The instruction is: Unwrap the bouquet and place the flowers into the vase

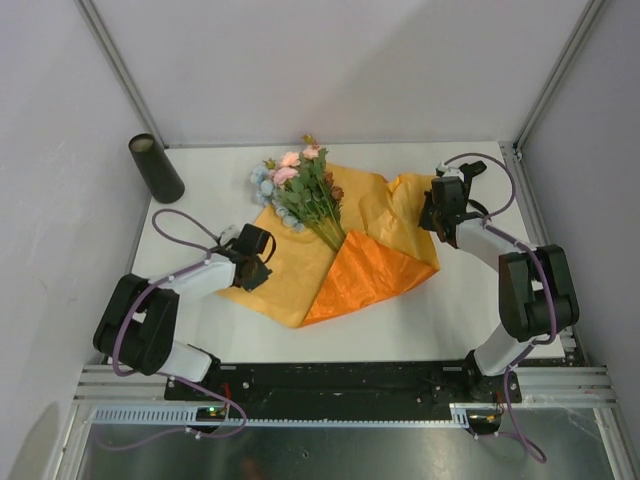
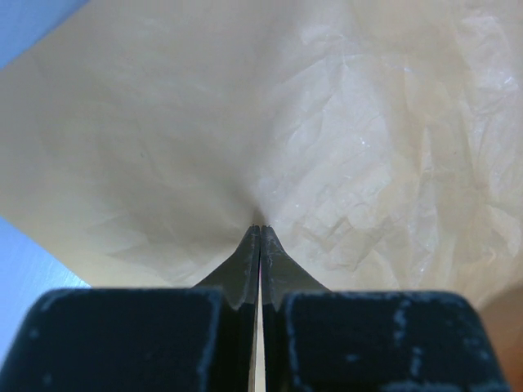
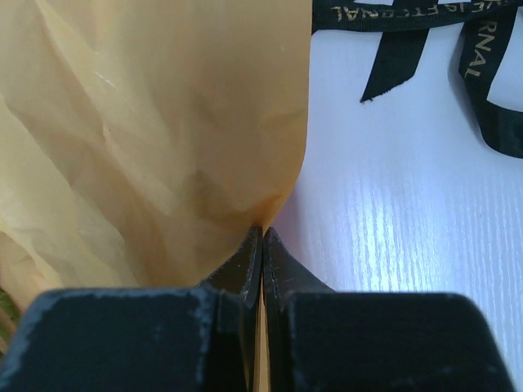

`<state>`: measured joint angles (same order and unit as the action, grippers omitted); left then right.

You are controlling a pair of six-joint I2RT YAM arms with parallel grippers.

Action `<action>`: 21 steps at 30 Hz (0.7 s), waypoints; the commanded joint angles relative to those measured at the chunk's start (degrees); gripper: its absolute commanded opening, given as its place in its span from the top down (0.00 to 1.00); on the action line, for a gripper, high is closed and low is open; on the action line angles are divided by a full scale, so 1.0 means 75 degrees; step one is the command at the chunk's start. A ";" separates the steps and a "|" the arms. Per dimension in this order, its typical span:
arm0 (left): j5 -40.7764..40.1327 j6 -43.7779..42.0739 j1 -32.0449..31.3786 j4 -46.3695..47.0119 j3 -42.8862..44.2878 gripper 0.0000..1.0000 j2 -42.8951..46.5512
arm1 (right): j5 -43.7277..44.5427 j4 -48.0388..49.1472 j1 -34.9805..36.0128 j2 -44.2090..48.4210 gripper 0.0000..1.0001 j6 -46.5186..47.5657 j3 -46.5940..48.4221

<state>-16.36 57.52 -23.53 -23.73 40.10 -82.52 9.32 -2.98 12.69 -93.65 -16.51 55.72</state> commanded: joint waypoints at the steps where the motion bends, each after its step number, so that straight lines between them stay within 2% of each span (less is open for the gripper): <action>1: -0.0305 0.0044 0.0061 -0.0298 0.0293 1.00 0.0179 | -0.0380 -0.0006 -0.0334 -0.0210 1.00 -0.0326 0.0528; 6: -0.0243 -0.0020 0.0066 -0.0463 0.0305 1.00 0.1041 | -0.0645 -0.0332 -0.0785 -0.0447 0.96 -0.0549 0.0955; 8: -0.0080 -0.0225 0.0067 -0.0479 0.0341 1.00 0.1534 | -0.0683 -0.0520 -0.0926 -0.0456 0.89 -0.0633 0.1088; 11: 0.0315 -0.0851 0.0057 -0.0481 0.0565 1.00 0.2250 | -0.0712 -0.0839 -0.1054 -0.0156 0.73 -0.0715 0.1213; 15: 0.0836 -0.1821 0.0064 -0.0479 0.0913 1.00 0.3198 | -0.0797 -0.1153 -0.0985 0.0595 0.64 -0.0767 0.1229; 17: 0.1259 -0.2489 0.0060 -0.0478 0.1064 0.96 0.3641 | -0.0956 -0.1174 -0.0835 0.0891 0.64 -0.0791 0.1224; 21: 0.2200 -0.3523 0.0066 -0.0514 0.1324 0.82 0.4381 | -0.1349 -0.1206 -0.0332 0.1111 0.63 -0.0942 0.1210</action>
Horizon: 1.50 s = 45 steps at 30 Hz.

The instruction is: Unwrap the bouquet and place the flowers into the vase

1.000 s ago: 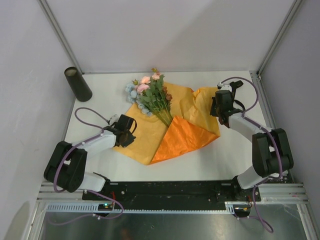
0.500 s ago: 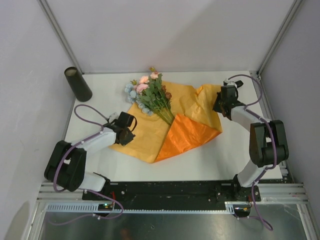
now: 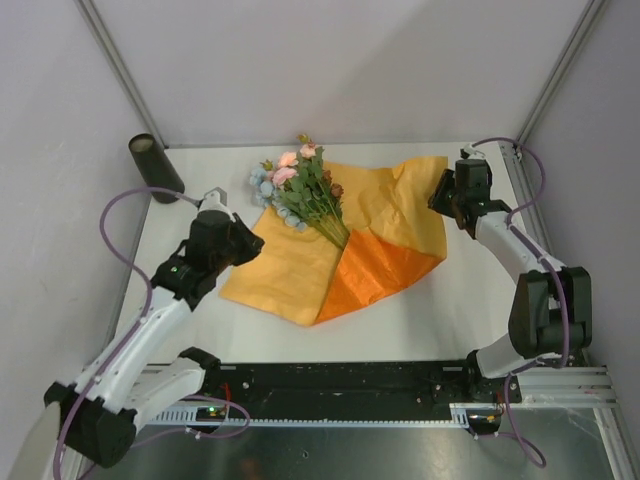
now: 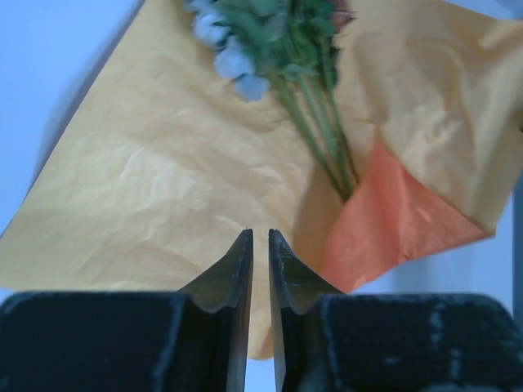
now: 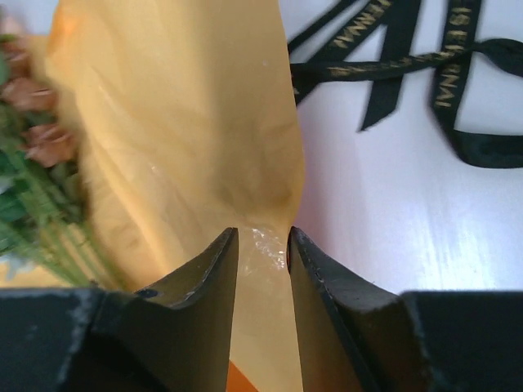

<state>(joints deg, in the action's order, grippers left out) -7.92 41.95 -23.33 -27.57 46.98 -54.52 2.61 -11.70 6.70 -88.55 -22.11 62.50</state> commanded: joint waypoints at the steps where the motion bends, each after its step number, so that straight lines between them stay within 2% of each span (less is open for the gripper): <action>1: 0.1241 -0.1605 0.0040 -0.0014 0.0428 0.77 0.0847 | -0.0402 -0.0044 0.0666 0.0460 0.63 -0.0218 0.0305; 4: 0.1422 -0.2015 0.0039 -0.0046 0.0391 0.67 0.1306 | 0.0023 0.0059 0.1137 0.0565 0.62 -0.0272 0.0314; 10: 0.1112 -0.2502 0.0040 -0.0043 0.0076 0.35 0.1761 | 0.0978 0.0075 0.1852 0.0993 0.61 -0.0169 0.0543; 13: 0.1236 -0.2581 0.0041 -0.0068 0.0024 0.28 0.1710 | 0.1794 -0.0108 0.2082 0.1241 0.62 0.0113 0.0770; 19: 0.1304 -0.2717 0.0039 -0.0163 0.0129 0.21 0.1720 | 0.3251 -0.0373 0.2227 0.1693 0.57 0.0562 0.1024; 22: 0.1212 -0.2782 0.0039 -0.0192 0.0091 0.12 0.1864 | 0.3440 -0.0499 0.2341 0.1940 0.54 0.0668 0.1139; 25: 0.1120 -0.2802 0.0039 -0.0210 0.0059 0.02 0.1962 | 0.2985 -0.0474 0.2554 0.2198 0.50 0.0736 0.1178; 29: 0.1156 -0.2827 0.0038 -0.0232 0.0105 0.01 0.1980 | 0.1225 -0.0130 0.2896 0.2240 0.52 0.0824 0.1163; 31: 0.1134 -0.2825 0.0031 -0.0236 0.0127 0.00 0.1998 | 0.0329 0.0113 0.2984 0.1980 0.56 0.0847 0.1160; 33: 0.1096 -0.2839 0.0035 -0.0249 0.0112 0.00 0.2073 | -0.0079 0.0229 0.3032 0.1496 0.63 0.0779 0.1159; 37: 0.0698 -0.2878 0.0033 -0.0266 0.0029 0.00 0.2268 | -0.0236 0.0300 0.2926 0.0569 0.71 0.0537 0.1153; 45: 0.0512 -0.2915 0.0043 -0.0275 -0.0008 0.00 0.2387 | 0.0239 0.0392 0.2221 -0.0724 0.76 0.0182 0.0809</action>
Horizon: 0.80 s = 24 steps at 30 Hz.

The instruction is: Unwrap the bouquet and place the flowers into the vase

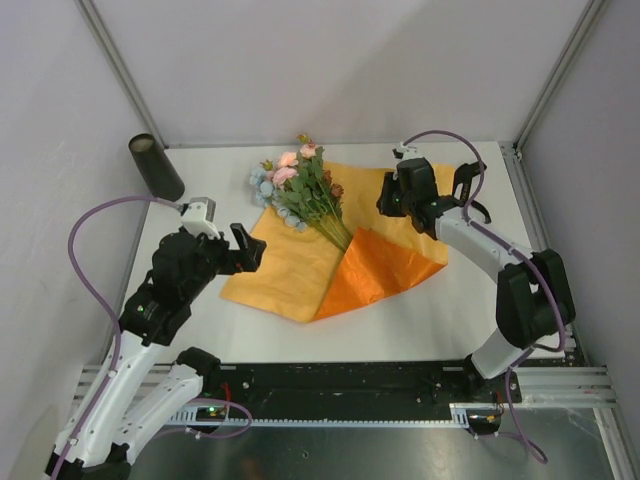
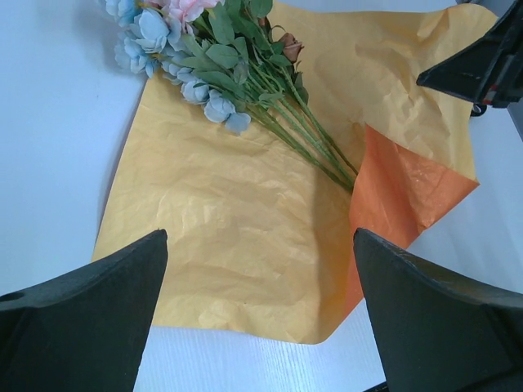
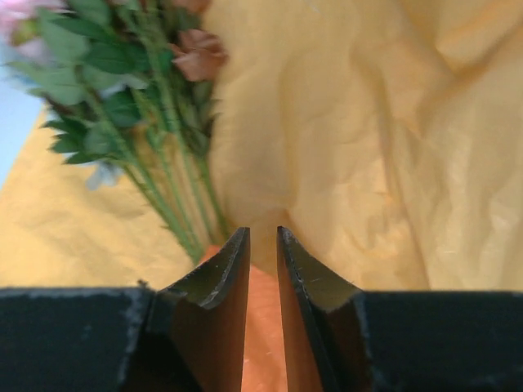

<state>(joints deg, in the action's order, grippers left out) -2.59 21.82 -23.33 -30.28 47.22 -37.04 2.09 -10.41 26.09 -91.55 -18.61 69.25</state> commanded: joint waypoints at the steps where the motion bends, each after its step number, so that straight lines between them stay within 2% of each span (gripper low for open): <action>1: -0.0220 -0.0229 0.0048 0.0087 -0.0045 0.00 0.0059 | 0.0437 0.0136 -0.0445 -0.0457 0.75 -0.0361 -0.0116; 12: -0.0325 -0.0228 0.0072 0.0047 -0.0050 0.00 -0.0017 | 0.0727 -0.0076 -0.0911 -0.1584 0.76 -0.0807 -0.0325; 17: -0.0373 -0.0218 0.0074 0.0031 -0.0050 0.00 -0.0042 | 0.0479 -0.0251 -0.1167 -0.1909 0.75 -0.1034 -0.0327; 24: -0.0383 -0.0223 0.0082 0.0027 -0.0044 0.00 -0.0076 | 0.0164 -0.0330 -0.1340 -0.2262 0.69 -0.1131 -0.0328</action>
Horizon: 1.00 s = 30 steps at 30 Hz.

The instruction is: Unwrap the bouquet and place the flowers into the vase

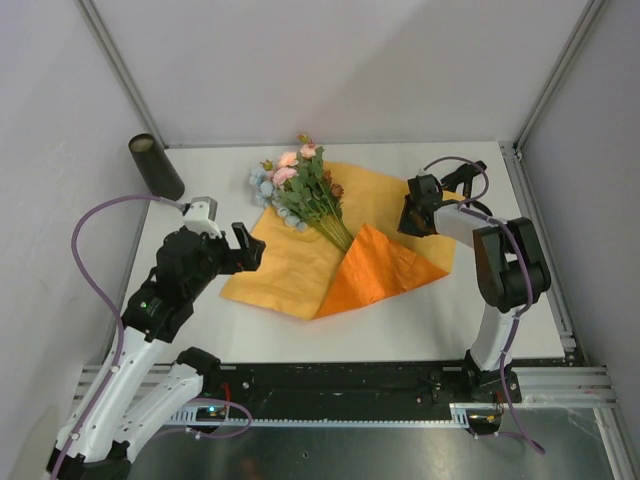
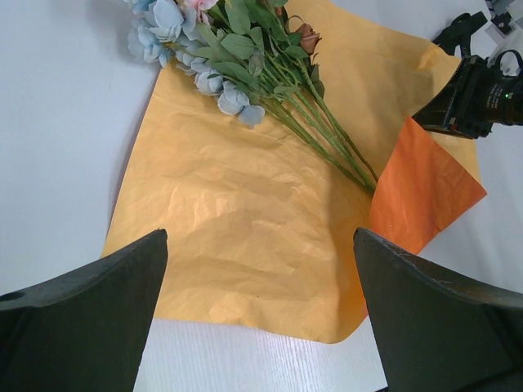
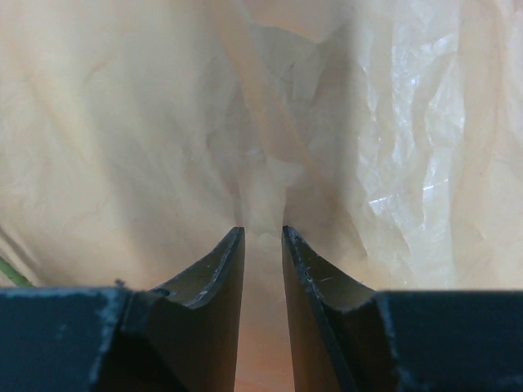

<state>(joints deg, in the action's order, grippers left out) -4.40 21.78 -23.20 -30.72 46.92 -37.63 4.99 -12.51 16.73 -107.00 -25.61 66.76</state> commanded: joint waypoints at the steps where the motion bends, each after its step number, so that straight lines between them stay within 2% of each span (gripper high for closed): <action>1: -0.0140 -0.0213 0.0061 0.0081 -0.0001 0.00 0.0014 | -0.0275 -0.0058 -0.0113 -0.0216 0.68 -0.0203 0.0005; 6: -0.0162 -0.0210 0.0060 0.0085 -0.0009 0.00 0.0025 | -0.0527 -0.0054 -0.0153 0.0107 0.67 0.0002 0.0005; 8: -0.0151 -0.0209 0.0068 0.0082 -0.0012 0.00 0.0025 | -0.0959 0.0031 -0.0132 0.0408 0.67 0.0244 0.0005; 13: -0.0160 -0.0213 0.0077 0.0078 -0.0004 0.00 0.0020 | -0.3035 0.0198 -0.0104 0.0845 0.67 0.0886 0.0016; 19: -0.0157 -0.0203 0.0077 0.0081 -0.0020 0.00 0.0033 | -0.4657 -0.0145 0.0069 0.0996 0.68 0.1323 0.0010; 26: -0.0111 -0.0183 0.0082 0.0087 -0.0049 0.00 0.0002 | -0.5405 -0.1052 0.0277 0.1537 0.68 0.1788 -0.0009; 30: -0.0072 -0.0119 0.0076 0.0088 -0.0092 0.00 -0.0013 | -0.5198 -0.1544 0.0383 0.2461 0.67 0.1880 -0.0325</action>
<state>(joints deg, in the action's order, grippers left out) -4.78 21.80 -23.05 -30.79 46.81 -37.76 -32.01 -19.68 18.98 -97.19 -13.69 65.95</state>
